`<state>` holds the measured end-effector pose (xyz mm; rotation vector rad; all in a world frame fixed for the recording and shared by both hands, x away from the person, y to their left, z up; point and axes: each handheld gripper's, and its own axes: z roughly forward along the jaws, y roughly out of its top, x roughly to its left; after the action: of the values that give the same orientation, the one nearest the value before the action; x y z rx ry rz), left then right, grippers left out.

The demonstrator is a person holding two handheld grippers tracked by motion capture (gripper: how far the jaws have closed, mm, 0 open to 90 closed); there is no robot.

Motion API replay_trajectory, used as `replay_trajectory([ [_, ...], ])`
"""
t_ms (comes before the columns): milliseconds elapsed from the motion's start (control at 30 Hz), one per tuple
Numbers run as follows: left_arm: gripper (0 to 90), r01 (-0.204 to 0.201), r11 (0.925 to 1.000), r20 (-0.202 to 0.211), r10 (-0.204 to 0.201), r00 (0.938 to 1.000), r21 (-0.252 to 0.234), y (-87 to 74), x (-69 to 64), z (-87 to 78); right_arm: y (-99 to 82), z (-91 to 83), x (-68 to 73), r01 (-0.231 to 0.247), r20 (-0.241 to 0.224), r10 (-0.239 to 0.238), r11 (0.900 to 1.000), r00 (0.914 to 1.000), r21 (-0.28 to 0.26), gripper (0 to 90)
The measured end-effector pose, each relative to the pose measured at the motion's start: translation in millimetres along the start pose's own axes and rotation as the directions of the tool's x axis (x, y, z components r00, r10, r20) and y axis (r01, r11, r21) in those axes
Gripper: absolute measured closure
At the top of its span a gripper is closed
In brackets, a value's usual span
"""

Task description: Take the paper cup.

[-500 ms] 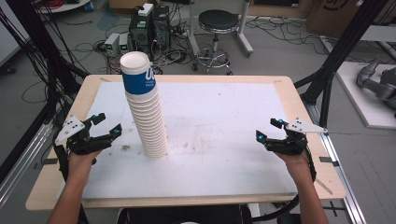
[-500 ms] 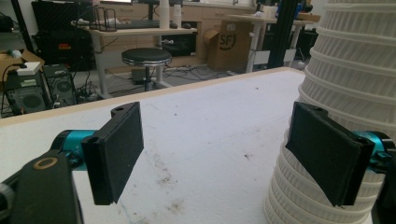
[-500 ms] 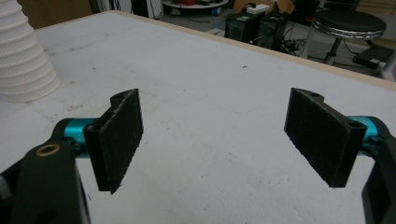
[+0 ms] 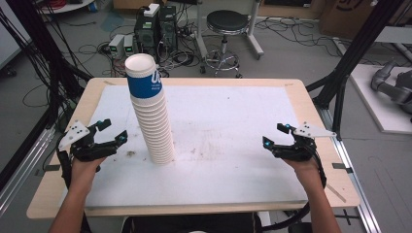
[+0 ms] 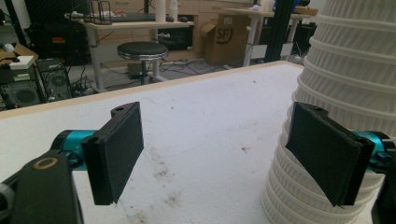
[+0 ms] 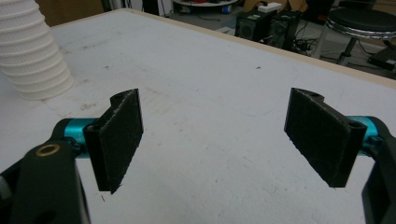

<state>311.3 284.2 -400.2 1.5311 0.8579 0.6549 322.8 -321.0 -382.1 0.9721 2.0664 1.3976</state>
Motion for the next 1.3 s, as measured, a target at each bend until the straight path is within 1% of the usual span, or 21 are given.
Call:
replay_trajectory([
  [100,18.3,0.002,1.0,0.002,-0.002,1.0,-0.002,0.2,-2.0,-0.2,2.4,0.9,2.5,-0.002,-0.018,0.002,0.9999,0.9998,-0.01,19.8],
  [133,18.3,-0.002,1.0,0.007,0.002,1.0,0.003,0.4,-2.4,0.1,6.0,2.1,5.2,-0.001,-0.035,0.0,0.9997,0.9994,-0.023,19.8],
  [200,18.3,0.002,1.0,0.01,-0.002,1.0,0.006,0.3,-2.1,0.5,10.0,3.9,9.1,-0.009,-0.06,0.007,0.9996,0.9982,-0.026,19.8],
  [267,18.3,0.001,1.0,0.012,-0.002,0.9999,0.008,0.1,-1.5,0.6,14.5,6.2,13.5,0.001,-0.085,-0.004,0.9996,0.9964,-0.03,19.8],
  [300,18.3,0.005,1.0,0.011,-0.005,0.9999,0.008,-0.2,-1.5,0.9,14.5,6.2,13.5,0.001,-0.085,-0.004,0.9996,0.9964,-0.03,19.8],
  [333,18.3,0.007,0.9999,0.008,-0.007,0.9999,0.008,-0.5,-1.2,1.0,19.9,9.3,17.6,0.006,-0.102,-0.01,0.9994,0.9947,-0.035,19.8],
  [400,18.3,0.008,0.9999,0.008,-0.008,0.9999,0.012,-0.6,-0.3,1.1,23.0,11.2,19.5,0.011,-0.11,-0.015,0.9991,0.9938,-0.041,19.8],
  [433,18.3,0.01,0.9999,0.005,-0.01,0.9999,0.011,-0.4,0.2,1.4,30.0,15.6,23.8,0.013,-0.136,-0.019,0.9987,0.9905,-0.05,19.8],
  [533,18.3,0.008,0.9999,0.004,-0.008,1.0,0.014,-0.4,1.0,1.7,44.0,24.8,32.6,0.027,-0.172,-0.035,0.9983,0.9844,-0.052,19.8],
  [600,18.3,0.007,0.9998,0.003,-0.007,1.0,0.02,-1.1,1.8,2.1,55.6,31.7,39.4,0.039,-0.21,-0.052,0.9973,0.9763,-0.062,19.8],
  [633,18.3,0.007,0.9998,0.003,-0.007,1.0,0.02,-1.1,1.8,2.1,55.6,31.7,39.4,0.039,-0.21,-0.052,0.9973,0.9763,-0.062,19.8],
  [667,18.3,0.008,0.9997,0.001,-0.008,1.0,0.023,-1.3,2.0,1.9,67.8,38.9,47.4,0.055,-0.246,-0.07,0.996,0.9666,-0.071,19.8],
  [700,18.3,0.008,0.9997,0.001,-0.008,1.0,0.023,-1.3,2.0,1.9,73.3,43.1,51.2,0.063,-0.259,-0.082,0.9948,0.9623,-0.08,19.8],
  [767,18.3,0.01,0.9996,-0.001,-0.01,0.9999,0.025,-1.4,1.9,1.6,84.0,51.5,58.8,0.075,-0.274,-0.096,0.9936,0.9569,-0.084,19.8],
  [867,18.3,0.004,0.9994,0.001,-0.004,1.0,0.034,-1.8,1.5,1.9,98.4,63.7,70.0,0.09,-0.311,-0.112,0.9925,0.9439,-0.082,19.8],
  [900,18.3,0.004,0.9994,0.001,-0.004,1.0,0.034,-1.8,1.5,1.9,98.4,63.7,70.0,0.09,-0.311,-0.112,0.9925,0.9439,-0.082,19.8],
  [933,18.3,0.006,0.9993,0.0,-0.006,1.0,0.036,-2.0,1.0,2.3,107.4,70.5,76.4,0.098,-0.341,-0.122,0.9913,0.9323,-0.087,19.8],
  [1033,18.3,0.005,0.9993,0.001,-0.005,1.0,0.037,-2.2,1.5,2.1,118.8,80.0,85.1,0.106,-0.38,-0.134,0.99,0.9152,-0.093,19.8],
  [1133,18.3,0.01,0.9991,-0.001,-0.01,0.9999,0.04,-2.8,2.6,1.6,126.9,90.7,91.5,0.106,-0.43,-0.134,0.9904,0.893,-0.088,19.8],
  [1233,18.3,0.012,0.9992,-0.004,-0.012,0.9999,0.038,-2.9,3.1,1.3,134.7,100.4,100.2,0.109,-0.458,-0.142,0.9893,0.8778,-0.097,19.8],
  [1300,18.3,0.014,0.9992,-0.004,-0.013,0.9999,0.038,-2.9,3.5,1.0,140.8,106.3,107.2,0.118,-0.477,-0.154,0.9875,0.8652,-0.105,19.8],
])
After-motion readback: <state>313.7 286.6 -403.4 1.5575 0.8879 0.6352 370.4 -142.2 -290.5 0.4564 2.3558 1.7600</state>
